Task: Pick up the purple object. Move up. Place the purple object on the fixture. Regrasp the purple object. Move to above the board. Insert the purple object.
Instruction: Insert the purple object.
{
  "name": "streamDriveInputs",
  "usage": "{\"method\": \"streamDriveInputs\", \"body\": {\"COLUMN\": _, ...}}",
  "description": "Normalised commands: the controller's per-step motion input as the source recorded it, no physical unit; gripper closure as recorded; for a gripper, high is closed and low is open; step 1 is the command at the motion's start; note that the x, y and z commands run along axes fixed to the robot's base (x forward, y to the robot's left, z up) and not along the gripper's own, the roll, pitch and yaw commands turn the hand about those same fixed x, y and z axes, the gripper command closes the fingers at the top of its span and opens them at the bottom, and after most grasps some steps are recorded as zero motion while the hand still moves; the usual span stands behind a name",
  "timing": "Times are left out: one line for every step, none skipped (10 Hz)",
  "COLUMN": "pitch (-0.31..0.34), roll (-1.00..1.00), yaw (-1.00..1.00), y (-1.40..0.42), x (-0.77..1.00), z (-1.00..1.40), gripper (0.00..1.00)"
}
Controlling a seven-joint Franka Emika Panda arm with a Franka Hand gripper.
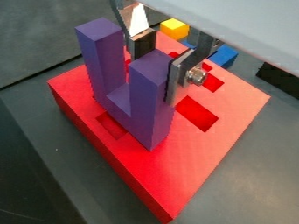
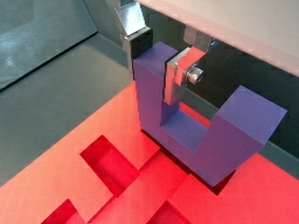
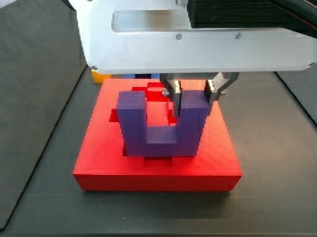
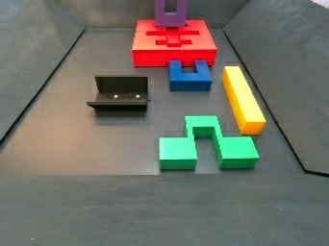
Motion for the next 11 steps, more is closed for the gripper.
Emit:
{"method": "streamDriveInputs", "body": {"pitch": 0.041, "roll": 0.09, "yaw": -0.02, "y": 0.09, "x": 0.0, "z": -0.12, "gripper": 1.0}}
{"method": "streamDriveInputs", "body": {"pitch": 0.026, "roll": 0.01, "yaw": -0.03, "y": 0.16, "x": 0.0, "z": -0.07, "gripper": 1.0}}
{"method": "streamDriveInputs", "body": {"pitch": 0.034, "roll": 0.0, "yaw": -0.07, "y": 0.17, "x": 0.0, "z": 0.0, "gripper": 1.0}}
{"method": "streamDriveInputs", "body": {"pitch": 0.077, "roll": 0.0, "yaw": -0.1, "y": 0.22, "x": -0.06, "z": 0.13, "gripper": 1.0}}
{"method": "streamDriveInputs", "body": {"pitch": 0.051, "roll": 0.0, "yaw": -0.05, "y": 0.06, "x": -0.08, "z": 0.16, "gripper": 1.0}}
{"method": "streamDriveInputs", "body": {"pitch": 0.0, "roll": 0.0, "yaw": -0.01, "y": 0.0, "x": -0.12, "z": 0.08, "gripper": 1.0}}
{"method": "streamDriveInputs", "body": {"pitch": 0.0, "roll": 0.02, "yaw": -0.01, "y": -0.01, "x": -0.11, "z": 0.0, "gripper": 1.0}}
{"method": "streamDriveInputs", "body": {"pitch": 0.0, "roll": 0.01, "yaw": 0.0, "y": -0.02, "x": -0.11, "z": 0.0, "gripper": 1.0}}
{"method": "streamDriveInputs", "body": {"pitch": 0.0, "roll": 0.02, "yaw": 0.0, "y": -0.05, "x": -0.06, "z": 0.0, "gripper": 1.0}}
{"method": "streamDriveInputs", "body": {"pitch": 0.0, "roll": 0.01, "yaw": 0.0, "y": -0.08, "x": 0.0, "z": 0.0, "gripper": 1.0}}
{"method": "streamDriveInputs", "body": {"pitch": 0.0, "roll": 0.0, "yaw": 0.0, "y": -0.13, "x": 0.0, "z": 0.0, "gripper": 1.0}}
